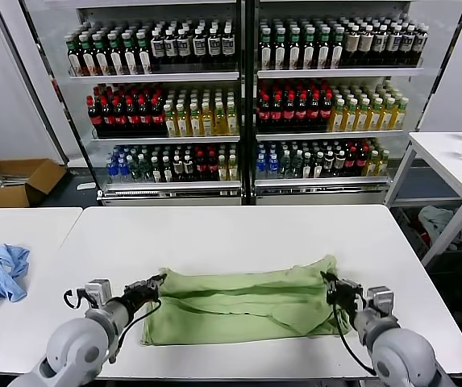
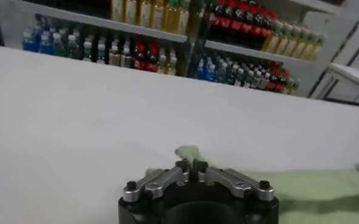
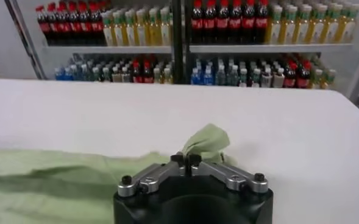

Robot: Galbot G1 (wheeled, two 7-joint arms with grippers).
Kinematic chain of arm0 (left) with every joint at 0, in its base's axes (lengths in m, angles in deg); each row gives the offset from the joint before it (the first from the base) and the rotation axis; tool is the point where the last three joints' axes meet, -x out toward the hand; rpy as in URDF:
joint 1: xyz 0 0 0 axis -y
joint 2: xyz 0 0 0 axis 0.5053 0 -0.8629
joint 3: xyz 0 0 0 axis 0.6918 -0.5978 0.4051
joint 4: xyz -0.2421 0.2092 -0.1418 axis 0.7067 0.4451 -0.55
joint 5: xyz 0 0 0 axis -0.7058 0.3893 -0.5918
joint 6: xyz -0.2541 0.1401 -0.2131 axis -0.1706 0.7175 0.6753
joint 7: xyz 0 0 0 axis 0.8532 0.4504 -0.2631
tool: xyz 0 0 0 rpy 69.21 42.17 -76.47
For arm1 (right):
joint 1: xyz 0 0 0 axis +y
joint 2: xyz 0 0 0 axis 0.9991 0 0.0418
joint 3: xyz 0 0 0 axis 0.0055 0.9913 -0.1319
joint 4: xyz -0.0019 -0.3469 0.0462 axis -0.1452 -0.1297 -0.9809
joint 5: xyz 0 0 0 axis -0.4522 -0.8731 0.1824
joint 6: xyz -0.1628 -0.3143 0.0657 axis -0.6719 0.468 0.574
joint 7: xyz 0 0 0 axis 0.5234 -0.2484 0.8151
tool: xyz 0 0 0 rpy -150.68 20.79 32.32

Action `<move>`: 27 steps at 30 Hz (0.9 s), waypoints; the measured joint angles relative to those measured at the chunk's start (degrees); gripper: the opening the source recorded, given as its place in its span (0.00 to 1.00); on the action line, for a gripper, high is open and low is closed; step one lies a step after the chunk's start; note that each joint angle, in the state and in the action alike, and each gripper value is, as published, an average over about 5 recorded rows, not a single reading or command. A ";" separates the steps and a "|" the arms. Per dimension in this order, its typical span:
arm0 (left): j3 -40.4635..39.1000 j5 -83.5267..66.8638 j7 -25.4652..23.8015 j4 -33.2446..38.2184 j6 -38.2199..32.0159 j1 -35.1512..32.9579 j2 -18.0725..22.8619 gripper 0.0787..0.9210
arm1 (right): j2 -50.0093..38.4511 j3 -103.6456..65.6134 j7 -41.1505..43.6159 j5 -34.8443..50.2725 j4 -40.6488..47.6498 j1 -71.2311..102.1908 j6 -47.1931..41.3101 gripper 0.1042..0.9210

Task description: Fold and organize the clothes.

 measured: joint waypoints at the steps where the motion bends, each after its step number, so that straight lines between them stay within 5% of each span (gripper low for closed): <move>1: -0.11 1.30 0.00 0.38 -0.18 -0.49 0.18 0.21 | 0.10 -0.35 -0.03 -0.31 -0.46 0.68 -0.04 0.24; 17: -3.94 21.63 6.70 -2.06 -2.29 -4.37 9.45 0.74 | 0.86 -2.76 -0.36 -2.73 -4.84 6.44 -0.22 0.81; 20: -4.24 23.46 7.98 -2.75 -2.68 -4.97 11.25 0.73 | 0.70 -3.19 -0.38 -2.69 -5.24 6.80 -0.18 0.87; 27: -4.01 25.61 9.57 -3.47 -3.74 -6.15 14.12 0.49 | 0.56 -3.88 -0.47 -2.30 -5.98 7.28 0.32 0.88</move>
